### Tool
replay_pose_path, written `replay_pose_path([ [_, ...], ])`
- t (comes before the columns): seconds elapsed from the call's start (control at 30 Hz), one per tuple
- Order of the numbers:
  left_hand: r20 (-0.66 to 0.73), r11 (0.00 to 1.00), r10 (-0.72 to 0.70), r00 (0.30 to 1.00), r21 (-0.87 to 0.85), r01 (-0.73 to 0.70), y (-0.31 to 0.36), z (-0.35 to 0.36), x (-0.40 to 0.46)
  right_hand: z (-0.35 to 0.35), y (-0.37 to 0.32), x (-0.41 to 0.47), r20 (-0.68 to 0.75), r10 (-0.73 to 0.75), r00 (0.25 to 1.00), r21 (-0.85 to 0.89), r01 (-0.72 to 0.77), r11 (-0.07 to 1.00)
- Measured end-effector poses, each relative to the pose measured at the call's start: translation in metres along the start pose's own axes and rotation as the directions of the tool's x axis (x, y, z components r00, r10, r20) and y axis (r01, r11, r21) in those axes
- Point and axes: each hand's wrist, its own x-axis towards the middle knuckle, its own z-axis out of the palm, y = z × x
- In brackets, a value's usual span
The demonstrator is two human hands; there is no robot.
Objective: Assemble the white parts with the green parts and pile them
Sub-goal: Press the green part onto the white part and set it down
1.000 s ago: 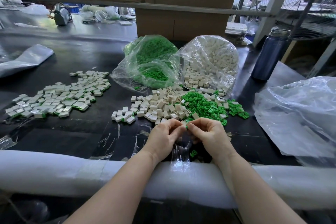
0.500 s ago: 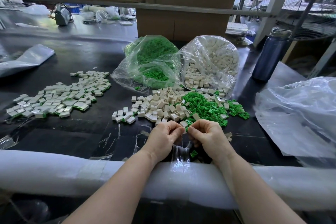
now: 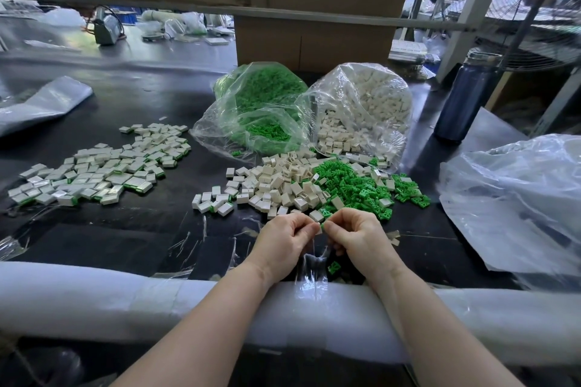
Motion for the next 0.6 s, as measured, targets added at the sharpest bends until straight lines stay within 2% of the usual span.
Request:
replay_pose_path([
  [0.6,-0.015,0.999,0.014,1.000,0.041,-0.014,0.0027,-0.0003,-0.0010,0.0001,0.0050,0.0031,-0.015,-0.019,1.000,-0.029,0.018,0.999],
])
